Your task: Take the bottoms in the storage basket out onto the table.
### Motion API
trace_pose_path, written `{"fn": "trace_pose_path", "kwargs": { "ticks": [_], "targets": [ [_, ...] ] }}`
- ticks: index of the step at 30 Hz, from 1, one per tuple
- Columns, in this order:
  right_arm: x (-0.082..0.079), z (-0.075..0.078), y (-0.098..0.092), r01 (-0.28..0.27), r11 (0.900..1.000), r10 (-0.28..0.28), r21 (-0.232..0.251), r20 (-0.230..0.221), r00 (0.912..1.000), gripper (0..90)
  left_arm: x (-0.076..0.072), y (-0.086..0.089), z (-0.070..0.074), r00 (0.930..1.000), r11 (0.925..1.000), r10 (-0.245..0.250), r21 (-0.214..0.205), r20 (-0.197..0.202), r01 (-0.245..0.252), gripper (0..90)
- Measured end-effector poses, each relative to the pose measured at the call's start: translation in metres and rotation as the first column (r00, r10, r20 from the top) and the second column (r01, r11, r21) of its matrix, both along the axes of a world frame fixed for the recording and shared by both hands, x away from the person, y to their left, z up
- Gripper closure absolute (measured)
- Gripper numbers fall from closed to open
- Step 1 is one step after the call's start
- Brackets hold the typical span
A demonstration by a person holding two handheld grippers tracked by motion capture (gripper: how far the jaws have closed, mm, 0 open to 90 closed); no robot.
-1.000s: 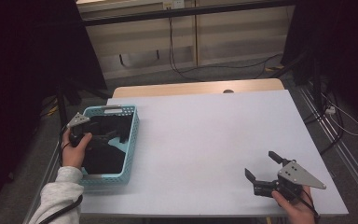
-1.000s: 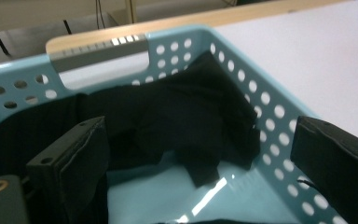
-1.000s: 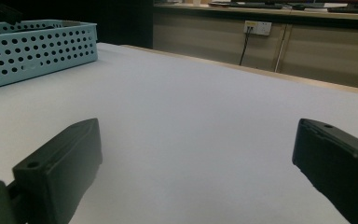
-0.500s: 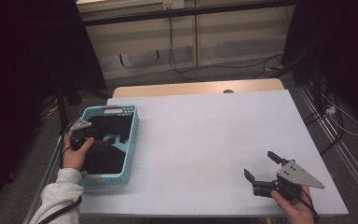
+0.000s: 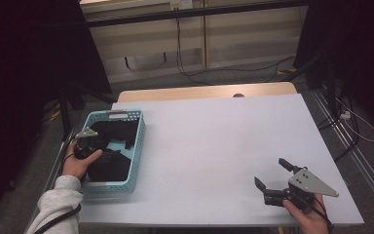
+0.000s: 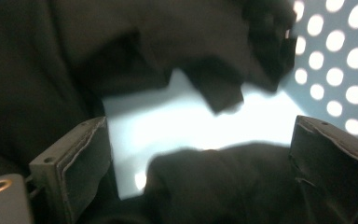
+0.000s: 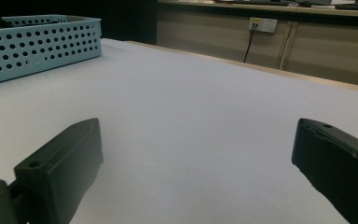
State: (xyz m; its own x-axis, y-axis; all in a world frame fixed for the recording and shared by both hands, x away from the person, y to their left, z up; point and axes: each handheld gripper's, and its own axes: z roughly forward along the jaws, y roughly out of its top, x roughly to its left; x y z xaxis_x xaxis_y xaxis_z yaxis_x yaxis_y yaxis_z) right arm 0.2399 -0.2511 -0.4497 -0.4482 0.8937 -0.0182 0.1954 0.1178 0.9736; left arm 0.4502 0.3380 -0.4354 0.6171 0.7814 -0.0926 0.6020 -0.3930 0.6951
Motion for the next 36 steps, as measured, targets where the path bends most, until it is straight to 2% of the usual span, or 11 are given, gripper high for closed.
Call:
{"fn": "trace_pose_path", "kwargs": {
  "ticks": [2, 6, 8, 10, 14, 20, 23, 25, 27, 30, 36],
  "targets": [
    [0.000, 0.000, 0.000, -0.003, 1.0000, 0.003, -0.002, 0.000, 1.0000, 0.7, 0.001, -0.001, -0.003, 0.9998, 0.9997, -0.004, 0.024, -0.017, 0.004, 6.0],
    [0.000, 0.000, 0.000, -0.002, 1.0000, 0.002, -0.001, -0.001, 1.0000, 0.8, 0.002, -0.003, -0.008, 0.9978, 0.9997, 0.013, 0.020, -0.065, -0.011, 6.7],
    [0.000, 0.000, 0.000, -0.005, 1.0000, 0.005, 0.001, -0.003, 1.0000, 0.8, 0.003, -0.004, -0.010, 0.9971, 0.9989, 0.009, 0.047, -0.075, -0.005, 9.1],
    [0.000, 0.000, 0.000, -0.010, 1.0000, 0.010, -0.003, -0.005, 0.9999, 0.8, 0.003, -0.005, -0.012, 0.9956, 0.9989, 0.013, 0.046, -0.093, -0.009, 11.3],
    [-0.001, 0.000, 0.000, -0.012, 0.9999, 0.012, -0.004, -0.007, 0.9999, 0.9, 0.001, -0.004, -0.012, 0.9975, 0.9990, 0.009, 0.044, -0.069, -0.006, 24.3],
    [0.000, -0.001, 0.001, -0.015, 0.9999, 0.015, -0.006, -0.006, 0.9999, 1.4, 0.003, -0.009, -0.009, 0.9979, 0.9982, -0.006, 0.059, -0.064, 0.010, 51.2],
    [0.001, 0.000, 0.002, -0.015, 0.9999, 0.015, -0.008, -0.005, 0.9999, 1.5, 0.005, -0.014, -0.008, 0.9972, 0.9975, -0.037, 0.058, -0.065, 0.041, 69.8],
    [0.001, 0.000, 0.002, -0.015, 0.9999, 0.015, -0.008, -0.005, 0.9999, 1.6, 0.006, -0.018, -0.009, 0.9969, 0.9983, -0.027, 0.049, -0.074, 0.031, 79.1],
    [0.001, -0.001, 0.001, -0.015, 0.9999, 0.015, -0.009, -0.006, 0.9999, 1.6, 0.008, -0.021, -0.008, 0.9957, 0.9992, -0.005, 0.039, -0.092, 0.009, 81.9],
    [0.001, -0.001, 0.001, -0.013, 0.9999, 0.013, -0.005, -0.008, 0.9999, 1.6, 0.013, -0.024, -0.004, 0.9952, 0.9983, 0.001, 0.058, -0.098, 0.005, 83.4],
    [0.000, -0.001, -0.001, 0.001, 1.0000, -0.001, -0.003, -0.009, 1.0000, 1.6, 0.026, -0.021, 0.020, 0.9984, 0.9986, 0.052, -0.013, -0.023, -0.052, 84.1]
  ]
}}
